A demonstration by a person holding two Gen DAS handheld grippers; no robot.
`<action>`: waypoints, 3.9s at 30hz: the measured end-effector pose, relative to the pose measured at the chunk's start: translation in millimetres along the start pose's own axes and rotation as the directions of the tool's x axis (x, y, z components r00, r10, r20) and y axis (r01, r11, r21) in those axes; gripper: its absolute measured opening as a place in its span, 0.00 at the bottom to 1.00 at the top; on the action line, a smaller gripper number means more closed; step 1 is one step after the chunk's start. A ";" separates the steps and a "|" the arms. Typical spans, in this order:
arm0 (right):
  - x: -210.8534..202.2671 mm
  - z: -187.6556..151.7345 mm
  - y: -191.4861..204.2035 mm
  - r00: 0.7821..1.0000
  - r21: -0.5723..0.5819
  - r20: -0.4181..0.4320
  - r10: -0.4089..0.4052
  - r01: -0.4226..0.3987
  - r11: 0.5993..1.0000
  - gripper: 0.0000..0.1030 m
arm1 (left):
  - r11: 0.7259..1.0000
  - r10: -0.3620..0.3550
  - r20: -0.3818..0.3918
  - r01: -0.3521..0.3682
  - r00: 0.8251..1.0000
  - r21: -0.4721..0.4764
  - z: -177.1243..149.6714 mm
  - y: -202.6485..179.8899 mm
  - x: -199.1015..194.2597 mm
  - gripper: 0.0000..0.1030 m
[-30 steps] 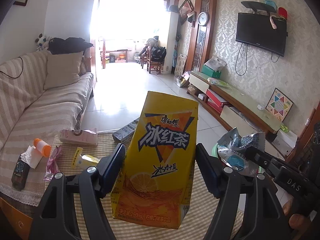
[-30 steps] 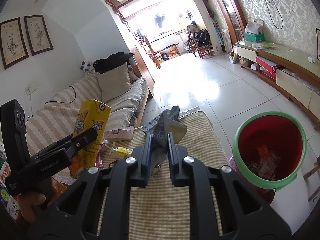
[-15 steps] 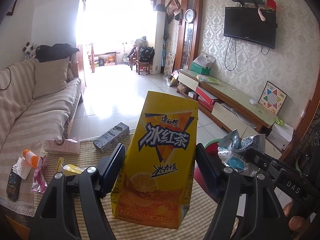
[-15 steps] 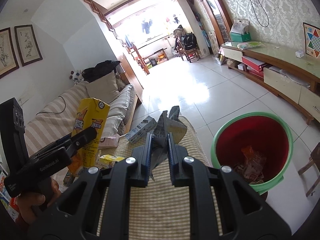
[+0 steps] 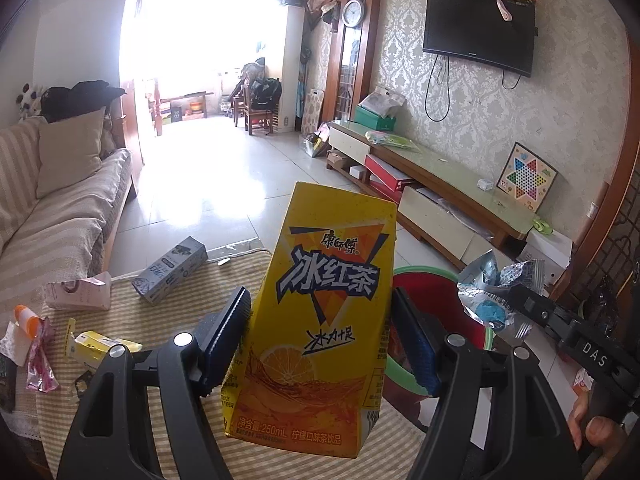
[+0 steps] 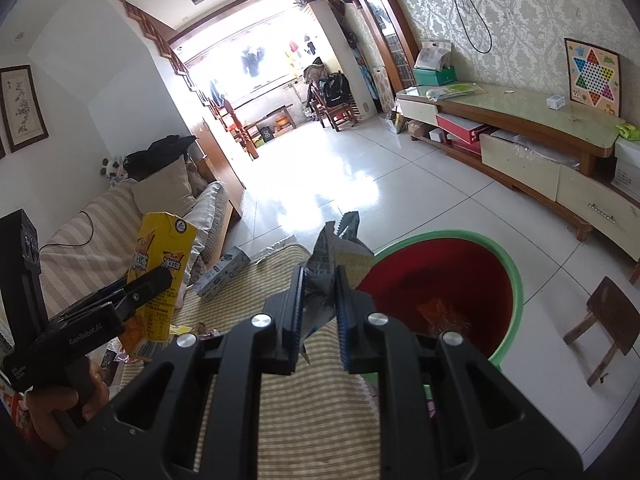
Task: Collect trash
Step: 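Lift the iced-tea carton and snack wrapper and carry both over the red bin, then open both grippers to drop the carton and wrapper into the bin, then grasp the brown snack box with the left gripper while the right gripper grasps crumpled paper, then lift the brown box and crumpled paper and carry them over the red bin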
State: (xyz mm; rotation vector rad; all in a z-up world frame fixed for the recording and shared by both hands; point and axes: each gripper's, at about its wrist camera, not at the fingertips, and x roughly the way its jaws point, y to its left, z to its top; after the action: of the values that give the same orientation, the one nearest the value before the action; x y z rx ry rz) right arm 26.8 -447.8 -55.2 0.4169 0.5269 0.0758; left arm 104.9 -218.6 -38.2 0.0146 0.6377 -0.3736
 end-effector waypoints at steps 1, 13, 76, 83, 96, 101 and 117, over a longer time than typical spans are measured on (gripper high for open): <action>0.8 0.3 -4.9 1.000 0.005 -0.001 -0.007 0.007 1.000 0.16 | 1.000 -0.006 -0.007 0.006 1.000 0.001 -0.4 -3.6 4.1 0.66; 15.5 -4.7 -56.4 0.998 0.074 -0.023 -0.063 0.065 0.995 0.15 | 0.992 -0.129 -0.110 0.128 0.986 -0.014 -13.8 -47.7 55.8 0.66; 166.6 -63.6 235.1 0.905 -0.521 -0.424 0.026 -0.267 0.811 0.79 | 0.874 0.271 -0.134 -0.302 0.953 -0.380 -89.0 275.4 -43.3 0.77; 271.0 -112.1 232.3 0.777 -0.433 -0.628 -0.039 -0.307 0.847 0.79 | 0.843 0.243 -0.259 -0.336 0.935 -0.421 -97.8 322.8 14.2 0.77; 245.5 -108.2 198.8 0.767 -0.274 -0.641 0.028 -0.263 0.925 0.36 | 0.961 0.182 -0.383 -0.246 0.906 -0.125 -110.5 300.7 69.1 0.77; 208.2 -117.1 184.2 0.785 -0.204 -0.617 0.060 -0.233 0.951 0.36 | 0.973 0.219 -0.424 -0.230 0.879 0.026 -123.2 298.4 83.6 0.79; 127.4 -132.9 179.5 0.829 -0.161 -0.551 0.097 -0.221 0.962 0.38 | 0.961 0.056 -0.475 -0.176 0.878 -0.211 -159.6 271.5 16.5 0.38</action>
State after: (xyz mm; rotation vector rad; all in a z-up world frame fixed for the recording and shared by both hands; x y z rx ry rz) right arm 76.4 -212.7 -146.7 0.2153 1.0326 0.4224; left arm 118.4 49.6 -203.7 -0.0998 1.1550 -0.1660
